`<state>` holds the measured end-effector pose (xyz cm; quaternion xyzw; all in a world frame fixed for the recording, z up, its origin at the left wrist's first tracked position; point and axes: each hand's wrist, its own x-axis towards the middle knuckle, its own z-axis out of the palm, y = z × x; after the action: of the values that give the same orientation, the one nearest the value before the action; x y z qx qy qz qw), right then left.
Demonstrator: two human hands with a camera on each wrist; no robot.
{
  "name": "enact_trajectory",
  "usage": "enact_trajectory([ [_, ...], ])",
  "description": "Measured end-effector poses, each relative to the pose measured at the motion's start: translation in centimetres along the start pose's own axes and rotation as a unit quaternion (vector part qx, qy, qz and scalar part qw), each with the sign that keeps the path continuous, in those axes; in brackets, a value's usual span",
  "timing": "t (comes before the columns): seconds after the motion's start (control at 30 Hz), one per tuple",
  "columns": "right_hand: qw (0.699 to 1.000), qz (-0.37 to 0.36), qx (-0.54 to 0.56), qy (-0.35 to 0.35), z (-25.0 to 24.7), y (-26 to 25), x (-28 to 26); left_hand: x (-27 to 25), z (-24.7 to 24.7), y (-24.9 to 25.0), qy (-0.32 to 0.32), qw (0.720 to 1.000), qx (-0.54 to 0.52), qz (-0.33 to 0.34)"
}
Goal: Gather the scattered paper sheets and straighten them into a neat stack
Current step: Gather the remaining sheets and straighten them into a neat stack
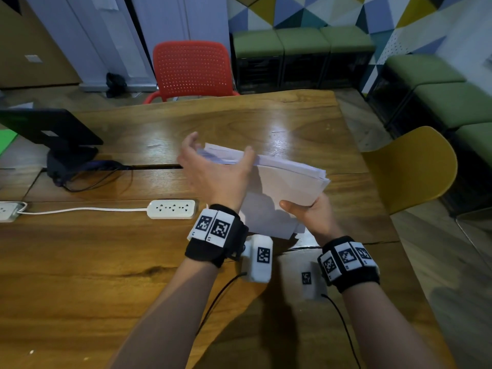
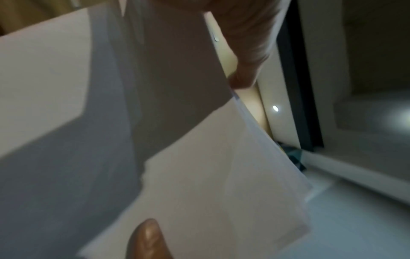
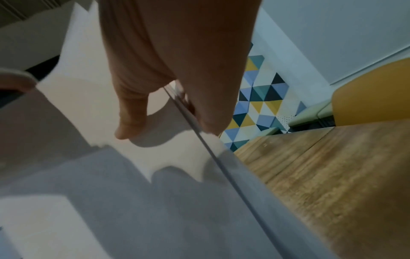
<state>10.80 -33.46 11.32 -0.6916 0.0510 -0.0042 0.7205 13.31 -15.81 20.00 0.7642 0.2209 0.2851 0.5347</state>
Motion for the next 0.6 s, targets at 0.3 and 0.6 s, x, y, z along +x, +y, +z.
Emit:
enact_trajectory([
  [0.3, 0.999, -0.04, 0.004, 0.021, -0.2, -1.8, -0.3, 1.9, -2.4, -3.8, -0.258, 0.954, -0.14, -0.063],
  [0.6, 0.998, 0.042, 0.03, 0.031, -1.0, -0.4, -0.8, 0.3, -2.4, -9.5, -0.249, 0.957, -0.056, -0.141],
])
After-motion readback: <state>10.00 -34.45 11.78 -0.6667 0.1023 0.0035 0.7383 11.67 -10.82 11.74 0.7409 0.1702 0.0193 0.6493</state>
